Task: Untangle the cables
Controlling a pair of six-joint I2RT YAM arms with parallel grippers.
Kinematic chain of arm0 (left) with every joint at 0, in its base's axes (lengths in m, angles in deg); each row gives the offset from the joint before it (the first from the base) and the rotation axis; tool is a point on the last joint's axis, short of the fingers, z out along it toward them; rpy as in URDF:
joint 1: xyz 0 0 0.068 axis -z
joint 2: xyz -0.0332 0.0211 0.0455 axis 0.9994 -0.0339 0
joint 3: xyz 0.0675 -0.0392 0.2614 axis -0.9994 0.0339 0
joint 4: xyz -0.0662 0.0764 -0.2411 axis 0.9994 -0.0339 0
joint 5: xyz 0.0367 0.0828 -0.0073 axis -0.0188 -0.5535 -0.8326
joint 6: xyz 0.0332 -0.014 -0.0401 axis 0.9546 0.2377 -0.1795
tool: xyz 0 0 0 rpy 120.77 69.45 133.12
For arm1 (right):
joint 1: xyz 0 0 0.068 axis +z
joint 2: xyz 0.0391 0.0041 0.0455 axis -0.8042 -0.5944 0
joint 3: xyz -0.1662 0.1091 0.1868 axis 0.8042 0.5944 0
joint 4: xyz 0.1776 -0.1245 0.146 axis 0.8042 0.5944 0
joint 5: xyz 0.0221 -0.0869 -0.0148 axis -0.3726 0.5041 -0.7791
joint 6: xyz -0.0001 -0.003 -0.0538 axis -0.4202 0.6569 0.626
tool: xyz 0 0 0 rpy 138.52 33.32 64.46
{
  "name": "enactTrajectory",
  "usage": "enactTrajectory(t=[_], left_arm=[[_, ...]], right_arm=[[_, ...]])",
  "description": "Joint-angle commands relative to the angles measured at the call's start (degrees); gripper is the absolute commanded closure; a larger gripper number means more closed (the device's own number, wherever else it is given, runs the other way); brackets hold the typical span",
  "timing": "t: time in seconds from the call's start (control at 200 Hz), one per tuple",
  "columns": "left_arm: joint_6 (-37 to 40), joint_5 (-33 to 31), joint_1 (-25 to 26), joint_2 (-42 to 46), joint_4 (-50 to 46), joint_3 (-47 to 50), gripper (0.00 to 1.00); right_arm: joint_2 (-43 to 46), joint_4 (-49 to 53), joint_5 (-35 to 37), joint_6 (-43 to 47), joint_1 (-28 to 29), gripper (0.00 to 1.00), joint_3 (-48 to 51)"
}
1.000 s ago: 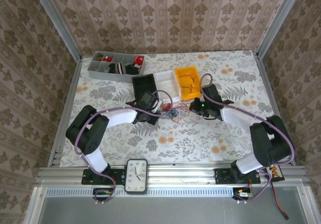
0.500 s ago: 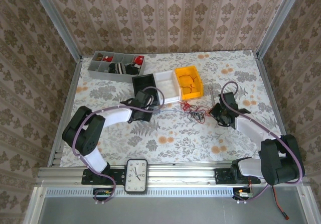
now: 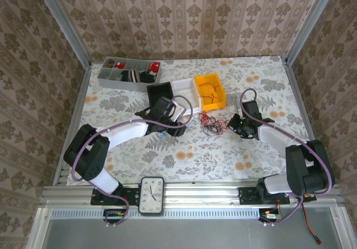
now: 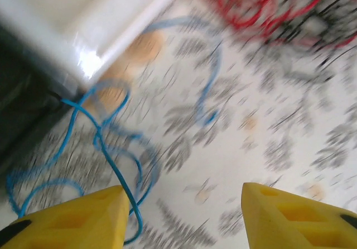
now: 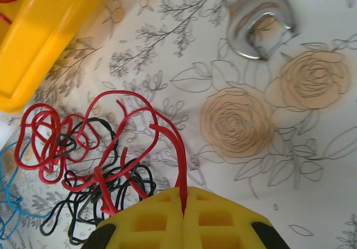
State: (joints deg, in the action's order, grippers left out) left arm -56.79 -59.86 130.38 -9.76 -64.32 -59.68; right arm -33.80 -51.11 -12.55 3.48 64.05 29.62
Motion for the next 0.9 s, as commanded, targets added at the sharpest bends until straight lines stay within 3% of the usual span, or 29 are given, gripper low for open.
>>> enactTrajectory(t=[0.0,0.18,0.345,0.5,0.755,0.82,0.895], left_arm=[[2.80,4.96,2.23,-5.05,-0.40,-6.71,0.43],[5.00,-0.25,5.01,-14.64,-1.76,-16.60,0.35],[3.04,-5.76,5.27,-21.65,-1.02,-23.10,0.34],[3.81,-4.81,6.45,-25.85,-1.93,-27.28,0.35],[6.66,-4.59,8.14,-32.40,-8.41,-34.47,0.48],[6.82,-4.81,8.29,-34.16,-9.99,-36.15,0.57],[7.10,-5.13,8.34,-35.34,-11.53,-37.22,0.74]], right_arm=[[-0.52,-1.09,-2.24,1.71,0.85,1.00,-1.55],[-0.52,-0.71,-3.07,2.85,1.36,1.00,-0.86],[0.86,-0.29,-3.80,4.80,1.62,1.00,-0.27],[1.74,-0.18,-4.24,5.23,1.64,1.00,0.29],[3.48,-0.28,-4.43,4.35,1.67,1.00,1.30],[3.86,0.01,-4.35,4.26,1.68,1.00,1.61],[4.38,1.08,-3.71,4.56,1.60,1.00,1.70]])
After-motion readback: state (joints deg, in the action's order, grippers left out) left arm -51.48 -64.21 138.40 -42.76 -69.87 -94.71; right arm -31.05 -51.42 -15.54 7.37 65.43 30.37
